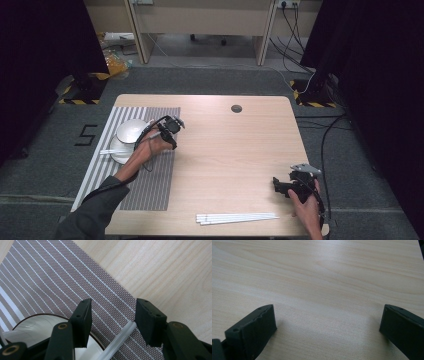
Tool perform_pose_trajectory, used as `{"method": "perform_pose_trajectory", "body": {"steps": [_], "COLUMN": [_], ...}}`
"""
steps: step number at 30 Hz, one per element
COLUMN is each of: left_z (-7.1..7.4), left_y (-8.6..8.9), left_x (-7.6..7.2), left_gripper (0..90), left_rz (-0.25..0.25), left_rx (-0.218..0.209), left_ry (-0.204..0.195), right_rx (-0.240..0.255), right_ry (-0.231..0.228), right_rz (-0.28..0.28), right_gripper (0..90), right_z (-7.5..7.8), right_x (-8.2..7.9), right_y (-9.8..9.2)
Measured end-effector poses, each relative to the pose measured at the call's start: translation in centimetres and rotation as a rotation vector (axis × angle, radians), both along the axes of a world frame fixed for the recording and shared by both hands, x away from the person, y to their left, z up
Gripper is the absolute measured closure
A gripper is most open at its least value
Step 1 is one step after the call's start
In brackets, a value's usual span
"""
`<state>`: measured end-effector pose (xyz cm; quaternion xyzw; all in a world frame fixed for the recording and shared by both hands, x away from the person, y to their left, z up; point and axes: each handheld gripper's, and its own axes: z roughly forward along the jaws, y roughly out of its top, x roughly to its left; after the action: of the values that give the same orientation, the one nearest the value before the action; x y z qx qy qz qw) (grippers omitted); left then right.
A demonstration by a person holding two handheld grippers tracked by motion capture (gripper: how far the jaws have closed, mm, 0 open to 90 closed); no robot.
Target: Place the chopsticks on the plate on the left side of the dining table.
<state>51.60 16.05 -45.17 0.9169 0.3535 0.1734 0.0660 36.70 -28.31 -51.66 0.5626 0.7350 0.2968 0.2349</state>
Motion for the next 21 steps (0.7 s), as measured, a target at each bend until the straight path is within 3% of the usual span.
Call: {"method": "perform_pose_trajectory", "body": {"steps": [5, 9, 15, 21], "left_z": [0.2, 0.8, 1.7, 2.0], "left_y": [0.0, 0.0, 0.5, 1.3], "left_x": [-0.2, -0.7, -2.7, -4.6], "left_gripper": [46.1, 45.1, 44.4, 44.2], "left_rz": [-0.005, -0.011, -0.045, -0.041], "left_rx": [-0.002, -0.037, -0.136, -0.254], "left_ry": [-0.007, -0.016, 0.000, -0.026], "right_rx": [0.000, 0.000, 0.000, 0.000], "right_ry": [0.000, 0.000, 0.000, 0.000], "right_rz": [0.000, 0.000, 0.000, 0.000], "right_gripper": [0.6, 0.6, 0.6, 0.6], "right_z": [0.0, 0.0, 0.0, 0.0], "right_x": [0.0, 0.0, 0.0, 0.0], "right_y": [0.0, 0.0, 0.0, 0.0]}}
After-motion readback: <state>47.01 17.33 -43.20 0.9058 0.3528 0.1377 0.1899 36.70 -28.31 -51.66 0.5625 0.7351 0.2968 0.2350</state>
